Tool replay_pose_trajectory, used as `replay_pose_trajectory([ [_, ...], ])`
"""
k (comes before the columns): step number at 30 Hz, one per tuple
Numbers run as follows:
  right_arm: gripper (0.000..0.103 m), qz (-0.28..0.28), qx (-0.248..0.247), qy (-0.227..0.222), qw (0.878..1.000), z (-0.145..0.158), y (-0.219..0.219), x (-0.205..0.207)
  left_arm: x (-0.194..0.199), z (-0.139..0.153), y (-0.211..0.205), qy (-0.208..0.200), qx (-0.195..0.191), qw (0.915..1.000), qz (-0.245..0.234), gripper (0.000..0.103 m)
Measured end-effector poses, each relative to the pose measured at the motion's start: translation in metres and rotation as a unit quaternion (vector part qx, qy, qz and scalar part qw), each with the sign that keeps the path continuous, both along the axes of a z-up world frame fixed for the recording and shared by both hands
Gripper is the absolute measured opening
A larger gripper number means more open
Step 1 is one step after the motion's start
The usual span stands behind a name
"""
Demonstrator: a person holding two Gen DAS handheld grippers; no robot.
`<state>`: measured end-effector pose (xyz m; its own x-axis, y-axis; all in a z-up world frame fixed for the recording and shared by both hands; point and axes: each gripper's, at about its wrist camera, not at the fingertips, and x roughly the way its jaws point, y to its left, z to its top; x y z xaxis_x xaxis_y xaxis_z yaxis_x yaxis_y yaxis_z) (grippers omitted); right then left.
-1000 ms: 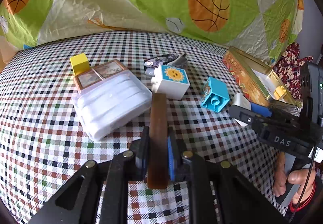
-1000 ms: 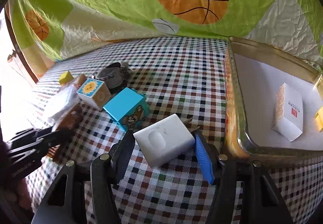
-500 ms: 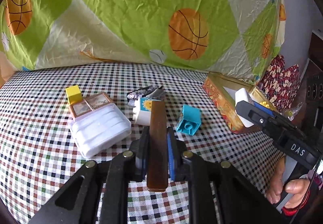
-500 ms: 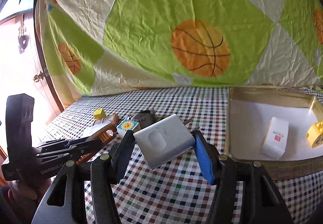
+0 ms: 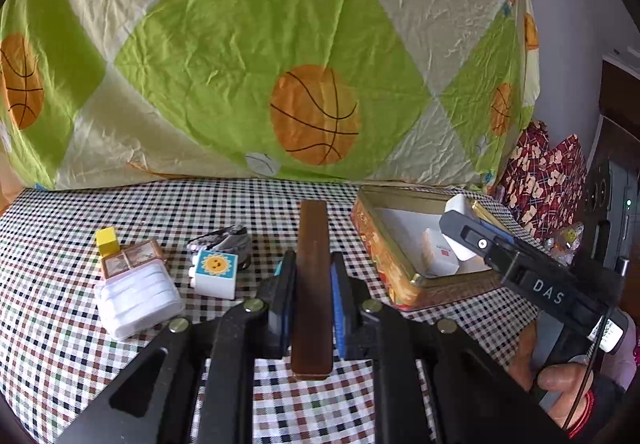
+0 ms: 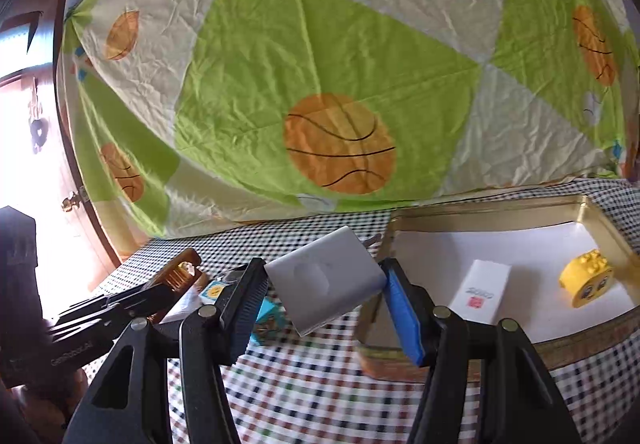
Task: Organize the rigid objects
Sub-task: 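Carry the charger with the right tool while the left tool carries the comb over the tray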
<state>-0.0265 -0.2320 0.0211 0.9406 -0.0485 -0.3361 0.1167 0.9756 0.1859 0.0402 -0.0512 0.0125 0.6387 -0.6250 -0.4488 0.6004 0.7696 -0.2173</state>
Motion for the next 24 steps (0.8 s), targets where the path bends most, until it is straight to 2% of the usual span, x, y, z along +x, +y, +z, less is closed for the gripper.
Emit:
replay_pose_trajectory([
  [5,0.061,-0.041,-0.022,-0.008,0.999,0.003,-0.033,-0.014,-0.008,0.009,-0.035,-0.012,-0.001,0.9999,-0.012,0.014],
  [13,0.061,-0.11,-0.016,-0.007,0.994,0.003,-0.104,-0.035,-0.022,0.016,-0.099,-0.025,0.012,0.9987,-0.043,0.014],
  [16,0.061,-0.133,-0.036,-0.001,0.99,0.002,-0.123,-0.04,-0.025,0.016,-0.124,-0.026,0.019,0.9981,-0.053,0.014],
  [19,0.061,-0.157,-0.061,0.01,0.986,0.0,-0.139,-0.041,-0.027,0.012,-0.147,-0.027,0.035,0.9977,-0.051,0.014],
  [24,0.061,-0.18,-0.07,0.028,0.981,-0.003,-0.16,-0.037,-0.027,0.004,-0.184,-0.024,0.065,0.9965,-0.047,0.014],
])
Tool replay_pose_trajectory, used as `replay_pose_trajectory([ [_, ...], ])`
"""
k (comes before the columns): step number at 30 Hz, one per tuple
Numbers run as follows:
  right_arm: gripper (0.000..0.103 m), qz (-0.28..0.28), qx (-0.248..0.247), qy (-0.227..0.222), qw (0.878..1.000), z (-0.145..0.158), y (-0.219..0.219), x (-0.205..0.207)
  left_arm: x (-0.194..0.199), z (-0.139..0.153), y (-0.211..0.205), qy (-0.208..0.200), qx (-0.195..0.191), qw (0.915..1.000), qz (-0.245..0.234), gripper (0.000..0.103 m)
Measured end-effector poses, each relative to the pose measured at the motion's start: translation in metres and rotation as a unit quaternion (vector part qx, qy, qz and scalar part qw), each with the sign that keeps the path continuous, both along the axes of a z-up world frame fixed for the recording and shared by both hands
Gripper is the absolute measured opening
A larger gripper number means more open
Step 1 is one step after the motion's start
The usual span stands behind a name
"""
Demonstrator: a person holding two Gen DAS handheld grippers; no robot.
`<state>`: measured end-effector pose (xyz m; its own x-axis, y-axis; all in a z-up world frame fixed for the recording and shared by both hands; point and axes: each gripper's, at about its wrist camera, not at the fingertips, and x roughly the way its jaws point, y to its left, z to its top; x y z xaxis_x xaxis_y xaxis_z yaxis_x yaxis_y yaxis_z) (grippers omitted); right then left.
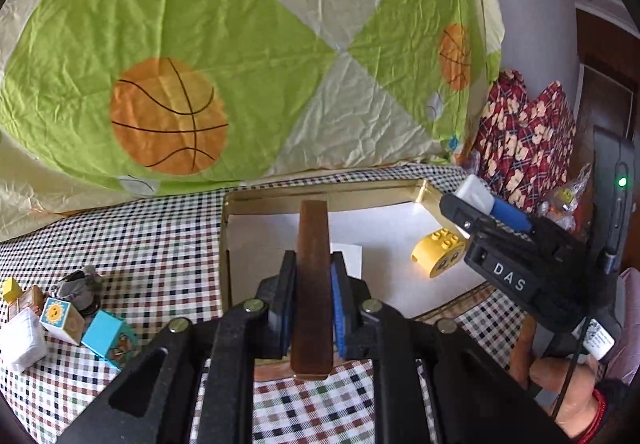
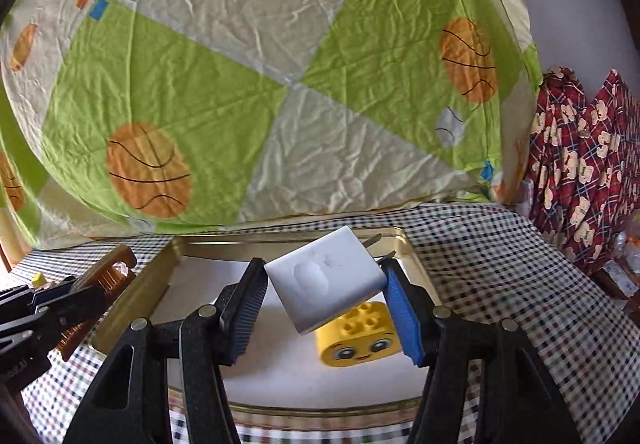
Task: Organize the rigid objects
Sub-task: 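Carry the charger with the right tool while the left tool carries the comb over the tray, then release the comb from the left tool while the right tool drops the charger into the tray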
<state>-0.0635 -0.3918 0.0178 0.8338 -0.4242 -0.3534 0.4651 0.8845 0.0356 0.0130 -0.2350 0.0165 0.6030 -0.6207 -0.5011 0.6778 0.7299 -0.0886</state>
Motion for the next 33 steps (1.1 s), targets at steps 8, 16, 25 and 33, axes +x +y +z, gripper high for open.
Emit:
replay_pose_trajectory([
  [8,0.061,-0.005,0.017,0.041,0.999,-0.01,-0.012,0.02,0.007,-0.015,-0.032,-0.007,0.047,0.9983,0.034,0.014],
  [16,0.061,0.005,0.015,0.07,0.997,-0.019,-0.005,0.035,0.027,-0.024,-0.035,0.002,0.065,0.9953,0.072,0.014],
  [25,0.061,0.021,0.054,0.08,0.995,-0.024,-0.014,0.041,0.041,-0.037,-0.04,0.025,0.096,0.9902,0.098,0.014],
  [33,0.09,0.005,0.023,0.025,0.999,-0.015,0.0,0.027,0.04,-0.035,-0.037,0.013,0.088,0.9917,0.093,0.079],
])
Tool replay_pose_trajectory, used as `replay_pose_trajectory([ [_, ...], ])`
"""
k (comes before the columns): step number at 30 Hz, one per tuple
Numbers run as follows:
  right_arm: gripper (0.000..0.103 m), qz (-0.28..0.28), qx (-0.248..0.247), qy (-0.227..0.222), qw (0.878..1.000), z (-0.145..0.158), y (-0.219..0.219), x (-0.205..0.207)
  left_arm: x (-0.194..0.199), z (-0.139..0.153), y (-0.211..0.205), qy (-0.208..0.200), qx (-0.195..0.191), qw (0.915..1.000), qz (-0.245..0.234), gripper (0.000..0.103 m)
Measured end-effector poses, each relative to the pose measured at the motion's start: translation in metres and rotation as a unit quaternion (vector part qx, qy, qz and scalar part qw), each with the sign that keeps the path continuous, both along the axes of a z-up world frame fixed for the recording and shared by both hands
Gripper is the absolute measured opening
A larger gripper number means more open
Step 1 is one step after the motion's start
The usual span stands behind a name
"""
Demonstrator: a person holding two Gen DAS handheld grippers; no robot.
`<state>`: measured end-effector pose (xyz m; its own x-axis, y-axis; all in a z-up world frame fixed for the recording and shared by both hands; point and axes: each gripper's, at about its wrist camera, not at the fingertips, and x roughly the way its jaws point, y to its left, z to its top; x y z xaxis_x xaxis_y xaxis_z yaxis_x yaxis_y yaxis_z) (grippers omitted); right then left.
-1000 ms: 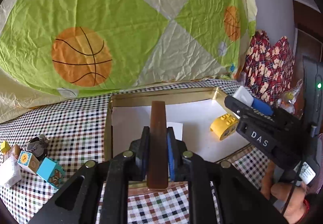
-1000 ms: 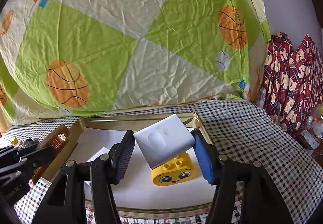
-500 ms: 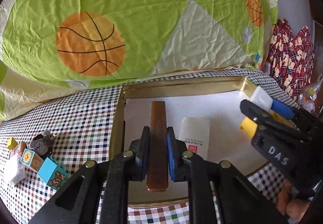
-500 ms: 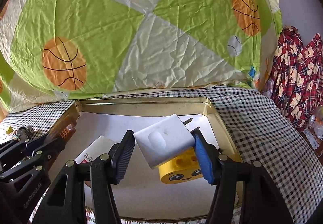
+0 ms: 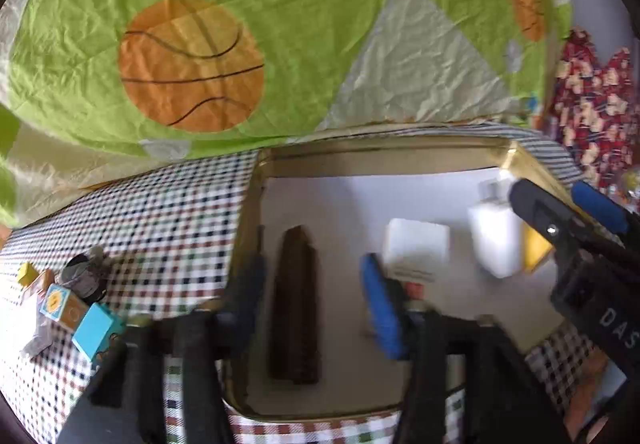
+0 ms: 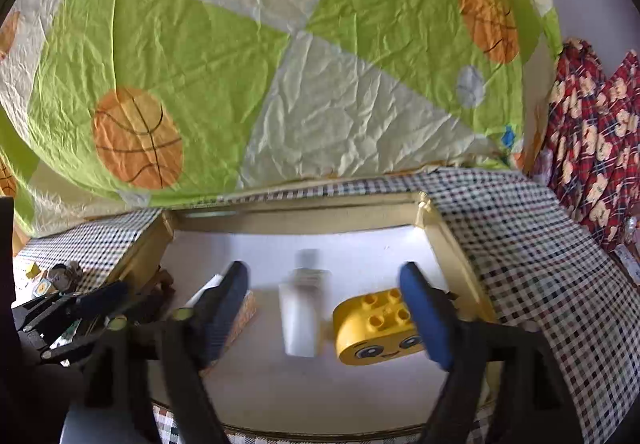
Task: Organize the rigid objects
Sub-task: 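Release the comb from the left tool while the right tool drops the charger into the tray, then withdraw both tools from the tray back toward the remaining items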
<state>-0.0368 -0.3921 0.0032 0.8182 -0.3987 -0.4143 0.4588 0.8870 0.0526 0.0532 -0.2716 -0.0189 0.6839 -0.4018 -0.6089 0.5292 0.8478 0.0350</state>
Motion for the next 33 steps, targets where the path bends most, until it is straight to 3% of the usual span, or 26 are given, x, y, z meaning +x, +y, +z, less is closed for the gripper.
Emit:
replay_pose_trajectory([
  [1,0.09,-0.004,-0.008,-0.011,1.0,0.002,0.001,-0.003,-0.006,0.002,-0.001,-0.01,-0.003,0.9999,-0.012,0.093],
  [2,0.09,-0.009,-0.017,-0.022,1.0,0.004,0.003,-0.006,-0.012,0.006,-0.001,-0.029,0.001,0.9995,-0.01,0.099],
  [4,0.091,-0.018,-0.028,-0.031,0.999,0.006,0.004,-0.009,-0.025,0.012,-0.002,-0.078,0.012,0.9968,0.005,0.102],
  [6,0.091,-0.024,-0.028,-0.034,0.999,0.008,0.003,-0.01,-0.031,0.015,0.0,-0.1,0.011,0.995,0.0,0.102],
  [16,0.091,-0.04,-0.043,-0.067,0.996,0.011,0.006,-0.023,-0.016,0.019,0.028,-0.068,-0.038,0.9963,0.036,0.102],
  [24,0.091,-0.065,-0.095,-0.111,0.987,0.017,0.023,-0.042,-0.021,0.019,0.042,-0.087,-0.043,0.9928,0.069,0.102],
  [33,0.091,-0.078,-0.074,-0.125,0.986,0.018,0.026,-0.053,-0.029,0.018,0.074,-0.091,-0.048,0.9904,0.092,0.102],
])
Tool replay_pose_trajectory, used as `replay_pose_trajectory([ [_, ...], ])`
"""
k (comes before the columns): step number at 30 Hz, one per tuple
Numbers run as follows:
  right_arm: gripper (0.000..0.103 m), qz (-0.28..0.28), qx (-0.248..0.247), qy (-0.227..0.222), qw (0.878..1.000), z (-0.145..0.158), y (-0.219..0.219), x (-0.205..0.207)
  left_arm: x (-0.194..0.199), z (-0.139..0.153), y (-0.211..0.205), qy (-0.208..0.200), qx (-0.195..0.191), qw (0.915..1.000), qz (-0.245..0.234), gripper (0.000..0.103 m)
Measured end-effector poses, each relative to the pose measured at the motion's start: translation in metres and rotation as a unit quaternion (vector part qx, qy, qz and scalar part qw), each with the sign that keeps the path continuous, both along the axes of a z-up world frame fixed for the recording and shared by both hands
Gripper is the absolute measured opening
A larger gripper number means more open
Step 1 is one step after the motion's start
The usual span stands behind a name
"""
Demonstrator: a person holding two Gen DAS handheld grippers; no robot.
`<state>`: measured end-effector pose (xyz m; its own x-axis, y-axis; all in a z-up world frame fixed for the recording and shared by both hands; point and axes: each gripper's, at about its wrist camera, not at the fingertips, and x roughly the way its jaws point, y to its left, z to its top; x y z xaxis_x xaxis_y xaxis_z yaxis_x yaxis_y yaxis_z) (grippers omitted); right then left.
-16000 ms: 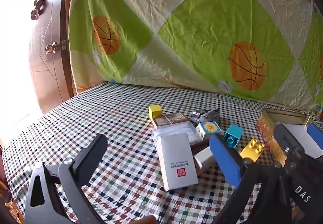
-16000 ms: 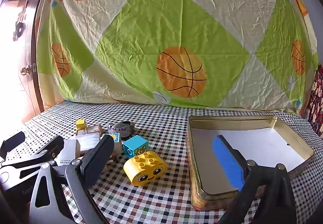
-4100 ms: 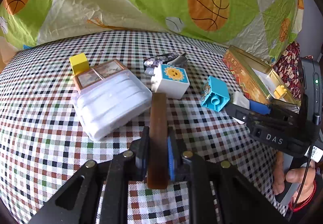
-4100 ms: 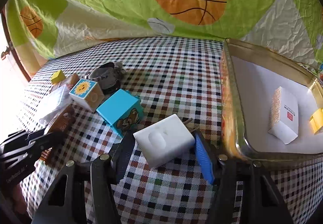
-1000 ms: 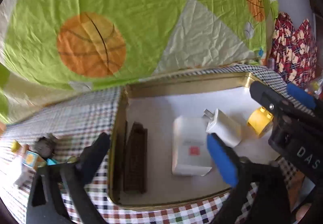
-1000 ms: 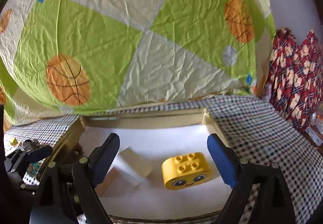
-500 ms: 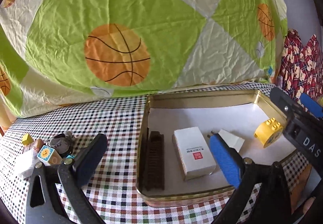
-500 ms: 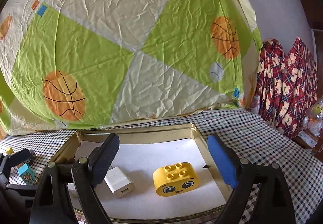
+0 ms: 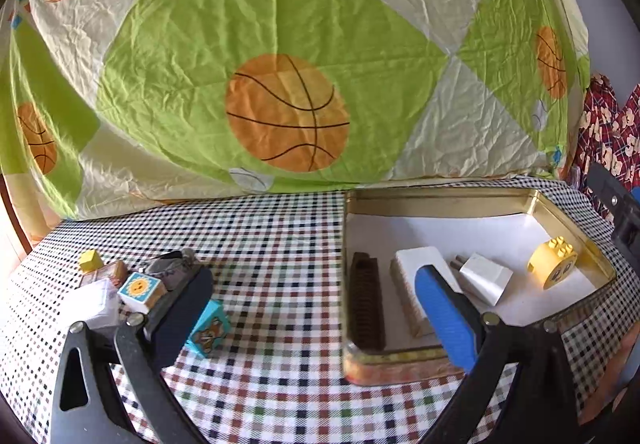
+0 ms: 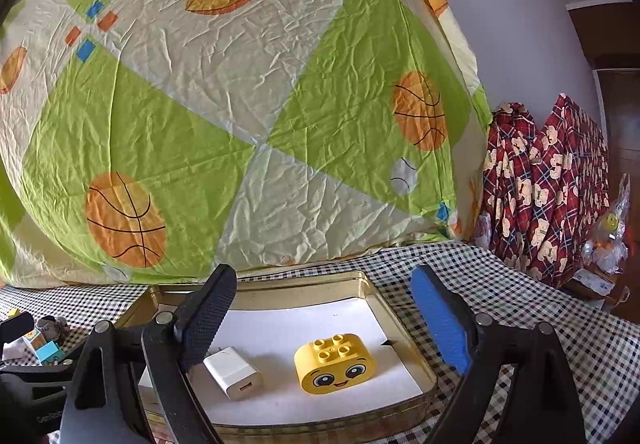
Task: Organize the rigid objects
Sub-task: 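Withdraw both tools from the tray back toward the remaining items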
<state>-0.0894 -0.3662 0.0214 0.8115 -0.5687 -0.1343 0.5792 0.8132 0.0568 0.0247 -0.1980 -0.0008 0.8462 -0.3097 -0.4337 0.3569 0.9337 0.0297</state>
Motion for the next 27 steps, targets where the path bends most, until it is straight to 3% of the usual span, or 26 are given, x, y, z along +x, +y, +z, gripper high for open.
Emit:
replay_pose_trajectory([
  [18,0.091,0.013,-0.006,0.01,1.0,-0.005,0.055,-0.007,0.007,-0.005,0.078,0.023,-0.007,0.9991,0.035,0.102],
  [27,0.091,0.04,0.006,0.016,0.999,-0.008,0.087,-0.004,0.024,-0.006,0.115,0.036,0.012,0.9982,0.047,0.102],
])
